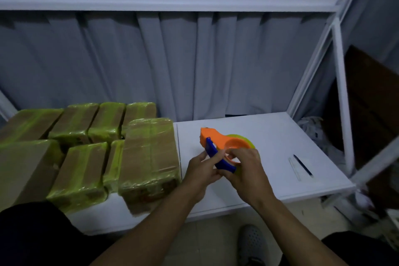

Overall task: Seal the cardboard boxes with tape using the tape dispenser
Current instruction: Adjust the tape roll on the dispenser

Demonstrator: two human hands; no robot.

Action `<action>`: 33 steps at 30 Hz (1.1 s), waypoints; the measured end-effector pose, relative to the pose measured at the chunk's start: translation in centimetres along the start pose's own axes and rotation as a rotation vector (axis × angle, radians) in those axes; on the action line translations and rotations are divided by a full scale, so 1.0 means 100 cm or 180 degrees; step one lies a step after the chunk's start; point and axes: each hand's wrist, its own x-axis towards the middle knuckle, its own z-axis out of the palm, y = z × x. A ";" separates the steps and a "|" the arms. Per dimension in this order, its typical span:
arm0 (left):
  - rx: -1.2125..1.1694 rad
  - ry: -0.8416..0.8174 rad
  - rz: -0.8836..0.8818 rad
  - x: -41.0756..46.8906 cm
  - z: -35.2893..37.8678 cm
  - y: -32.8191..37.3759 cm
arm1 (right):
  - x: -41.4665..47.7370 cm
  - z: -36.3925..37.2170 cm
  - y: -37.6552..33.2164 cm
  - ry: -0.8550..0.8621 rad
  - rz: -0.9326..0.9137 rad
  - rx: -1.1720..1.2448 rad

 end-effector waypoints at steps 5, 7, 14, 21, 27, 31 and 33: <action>-0.0448 -0.0061 -0.0044 0.014 0.002 -0.007 | 0.002 -0.023 0.019 0.0925 0.0595 0.1175; -0.0465 -0.0169 -0.0009 0.018 0.007 -0.013 | 0.005 -0.024 0.029 0.0915 0.1456 0.1606; -0.0088 -0.0380 0.0056 0.051 0.026 -0.045 | 0.013 -0.016 0.083 0.0545 0.2147 0.1726; 0.2407 -0.0397 0.0148 0.098 0.035 -0.074 | 0.022 0.003 0.122 0.0320 0.2144 0.0682; 0.3406 -0.0675 -0.0149 0.132 0.024 -0.099 | 0.032 0.028 0.150 0.0341 0.2282 0.0424; 0.3535 -0.0625 0.0007 0.147 0.016 -0.109 | 0.040 0.046 0.169 0.0461 0.2346 0.0381; 0.3718 -0.0602 0.0207 0.150 0.013 -0.110 | 0.045 0.051 0.172 0.0422 0.2399 0.0394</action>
